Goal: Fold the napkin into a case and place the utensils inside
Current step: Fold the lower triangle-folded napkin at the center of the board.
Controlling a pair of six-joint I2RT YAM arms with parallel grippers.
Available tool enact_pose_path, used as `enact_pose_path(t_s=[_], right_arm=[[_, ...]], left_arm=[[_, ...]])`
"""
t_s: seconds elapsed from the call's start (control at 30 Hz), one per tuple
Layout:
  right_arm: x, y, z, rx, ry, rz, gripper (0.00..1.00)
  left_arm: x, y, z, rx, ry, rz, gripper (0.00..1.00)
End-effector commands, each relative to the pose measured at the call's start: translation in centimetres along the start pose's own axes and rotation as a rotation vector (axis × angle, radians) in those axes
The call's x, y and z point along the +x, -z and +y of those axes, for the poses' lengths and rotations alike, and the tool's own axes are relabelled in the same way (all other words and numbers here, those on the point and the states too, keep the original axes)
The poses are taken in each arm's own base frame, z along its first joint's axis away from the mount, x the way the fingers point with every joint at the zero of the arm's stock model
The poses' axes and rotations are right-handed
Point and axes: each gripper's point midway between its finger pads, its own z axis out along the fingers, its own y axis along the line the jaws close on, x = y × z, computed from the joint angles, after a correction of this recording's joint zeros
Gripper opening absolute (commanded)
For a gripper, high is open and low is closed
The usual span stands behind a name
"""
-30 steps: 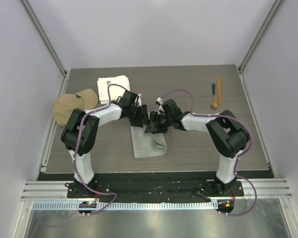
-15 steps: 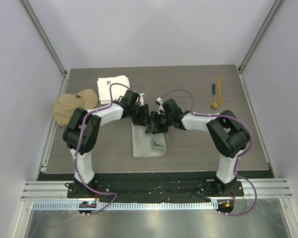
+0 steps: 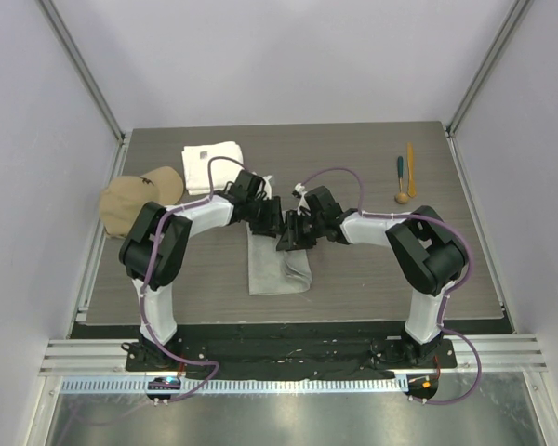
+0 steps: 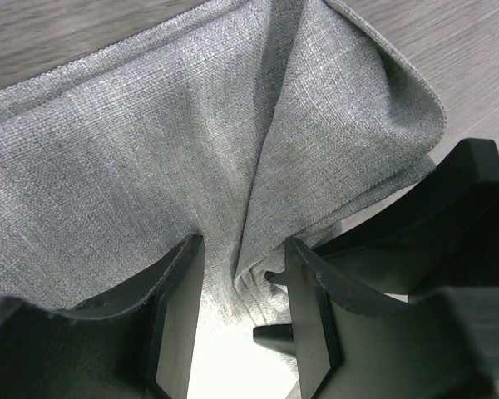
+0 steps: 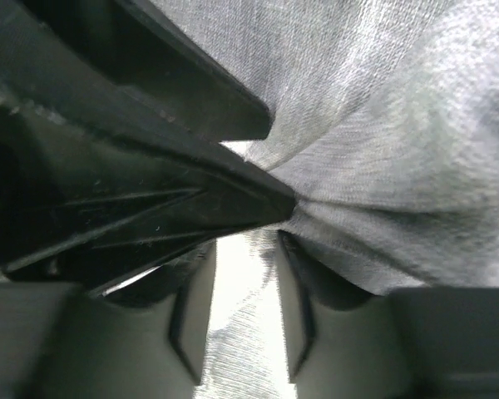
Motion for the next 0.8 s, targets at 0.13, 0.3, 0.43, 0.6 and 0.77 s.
enact_pose_path(t_s=[0.13, 0.3, 0.43, 0.6, 0.77], right_arm=[[0.3, -0.7, -1.0, 0.01, 0.038, -0.023, 0.1], [0.0, 0.1, -0.2, -0.021, 0.017, -0.031, 0.11], [-0.3, 0.9, -0.9, -0.023, -0.027, -0.047, 0.06], [-0.5, 2.0, -1.6, -0.048, -0.049, -0.081, 0.01], [-0.2, 2.1, -1.9, -0.071, -0.064, -0.079, 0.01]], left_arm=[[2.1, 0.6, -1.1, -0.029, 0.006, 0.025, 0.42], [2.2, 0.6, -2.0, 0.022, 0.045, 0.06, 0.33], [2.9, 0.4, -2.0, 0.037, 0.048, 0.083, 0.29], [2.8, 1.3, -1.3, -0.007, 0.019, 0.048, 0.28], [2.5, 2.1, -1.0, -0.04, -0.014, 0.033, 0.29]])
